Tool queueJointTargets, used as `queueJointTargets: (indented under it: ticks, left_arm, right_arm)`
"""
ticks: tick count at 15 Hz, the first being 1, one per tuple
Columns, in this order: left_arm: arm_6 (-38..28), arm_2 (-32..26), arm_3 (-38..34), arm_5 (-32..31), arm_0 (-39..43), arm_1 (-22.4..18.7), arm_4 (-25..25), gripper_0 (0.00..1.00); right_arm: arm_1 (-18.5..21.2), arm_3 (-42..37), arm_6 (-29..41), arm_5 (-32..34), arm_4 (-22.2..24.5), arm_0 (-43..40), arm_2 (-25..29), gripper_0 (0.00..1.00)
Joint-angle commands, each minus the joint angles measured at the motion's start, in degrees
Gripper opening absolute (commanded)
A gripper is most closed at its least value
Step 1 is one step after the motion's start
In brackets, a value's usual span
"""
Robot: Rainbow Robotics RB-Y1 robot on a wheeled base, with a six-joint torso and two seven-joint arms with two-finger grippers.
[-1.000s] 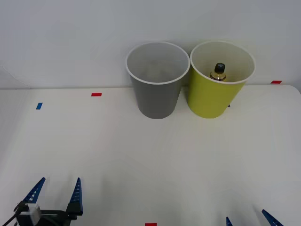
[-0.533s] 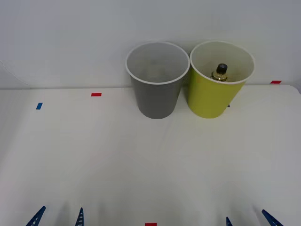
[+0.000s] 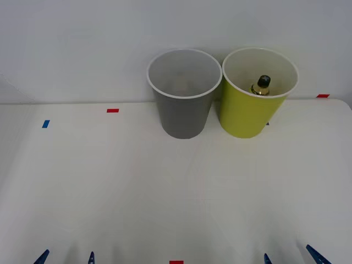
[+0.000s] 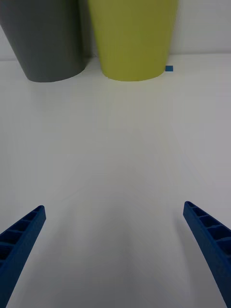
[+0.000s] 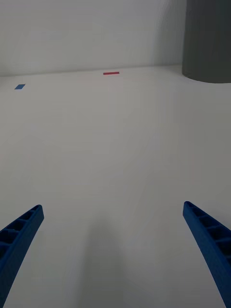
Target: Put cans in the gray bin and PET bottles in the light green bin.
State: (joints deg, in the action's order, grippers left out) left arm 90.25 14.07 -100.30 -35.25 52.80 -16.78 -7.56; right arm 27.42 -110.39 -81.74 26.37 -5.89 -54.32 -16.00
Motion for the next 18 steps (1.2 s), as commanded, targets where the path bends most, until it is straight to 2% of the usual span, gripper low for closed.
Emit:
queueJointTargets:
  ticks: [1, 18]
  left_arm:
    - [0.0, 0.0, 0.0, 0.0, 0.0, 0.0, 0.0, 1.0]
    - [0.0, 0.0, 0.0, 0.0, 0.0, 0.0, 0.0, 1.0]
  right_arm:
    - [0.0, 0.0, 0.0, 0.0, 0.0, 0.0, 0.0, 1.0]
    - [0.0, 0.0, 0.0, 0.0, 0.0, 0.0, 0.0, 1.0]
